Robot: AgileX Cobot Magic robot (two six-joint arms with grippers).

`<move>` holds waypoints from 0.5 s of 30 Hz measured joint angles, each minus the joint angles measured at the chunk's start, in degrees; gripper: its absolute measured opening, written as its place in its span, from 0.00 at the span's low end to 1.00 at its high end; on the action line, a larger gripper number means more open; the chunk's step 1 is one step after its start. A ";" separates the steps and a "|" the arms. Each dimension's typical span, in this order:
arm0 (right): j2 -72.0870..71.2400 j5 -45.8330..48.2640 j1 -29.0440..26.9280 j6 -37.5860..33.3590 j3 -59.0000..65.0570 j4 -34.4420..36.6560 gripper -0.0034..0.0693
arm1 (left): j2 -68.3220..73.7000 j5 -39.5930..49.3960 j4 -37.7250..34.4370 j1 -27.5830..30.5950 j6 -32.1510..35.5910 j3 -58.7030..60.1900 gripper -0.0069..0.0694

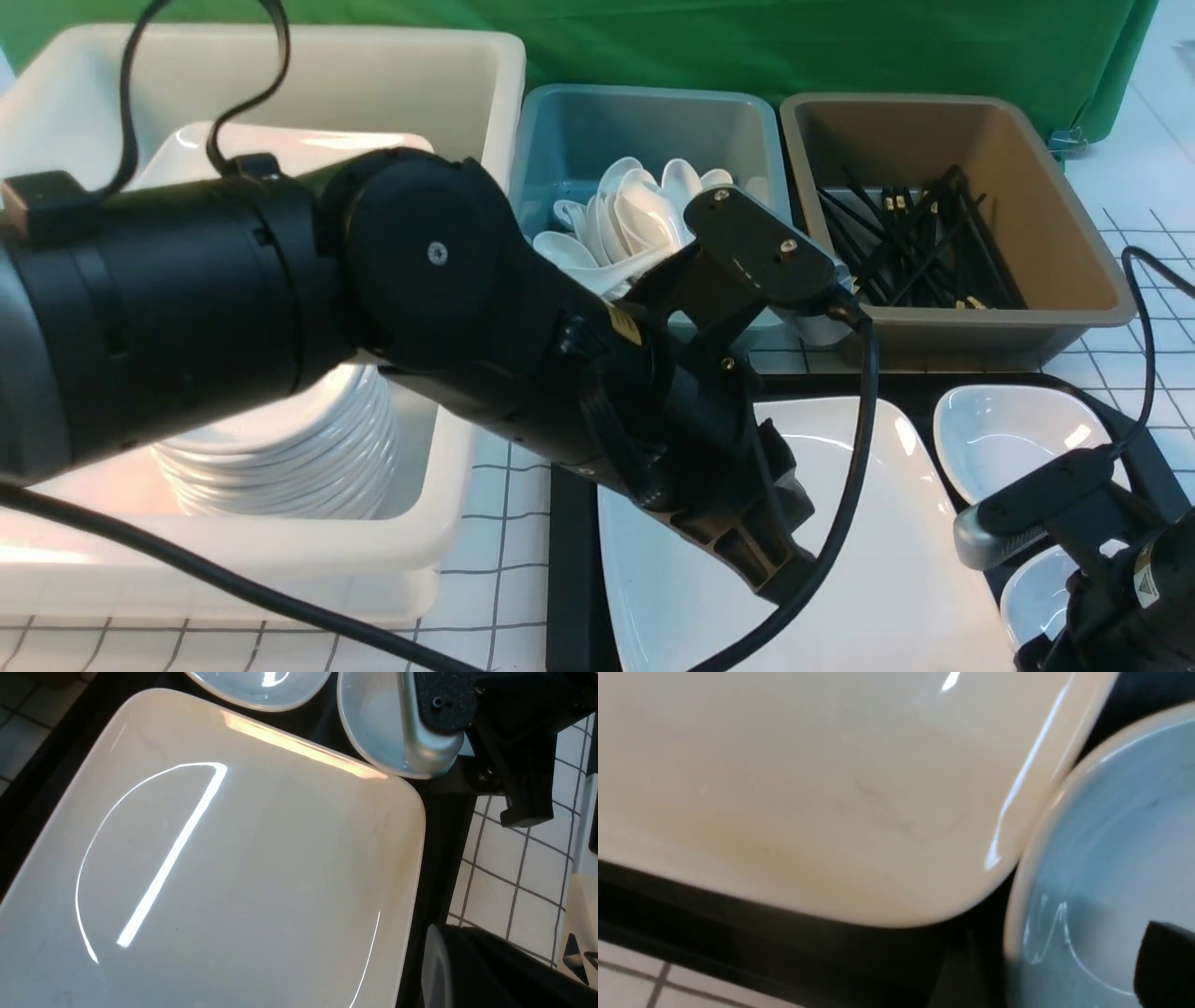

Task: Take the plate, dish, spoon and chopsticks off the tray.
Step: Use the right arm to grab a small plate from the dinner plate

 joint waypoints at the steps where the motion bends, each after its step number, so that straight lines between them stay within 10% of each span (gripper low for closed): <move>1: 0.32 0.05 0.00 0.00 0.14 -0.06 0.71 | 0.00 0.00 -0.05 0.00 0.00 0.00 0.10; 7: 1.91 -1.26 0.00 0.00 1.22 -0.11 0.68 | 0.00 -0.53 -0.07 0.00 0.00 0.00 0.10; 15: 2.65 -1.57 0.25 -0.09 0.90 -0.97 0.32 | 0.00 -1.40 -0.31 -0.06 0.00 0.00 0.10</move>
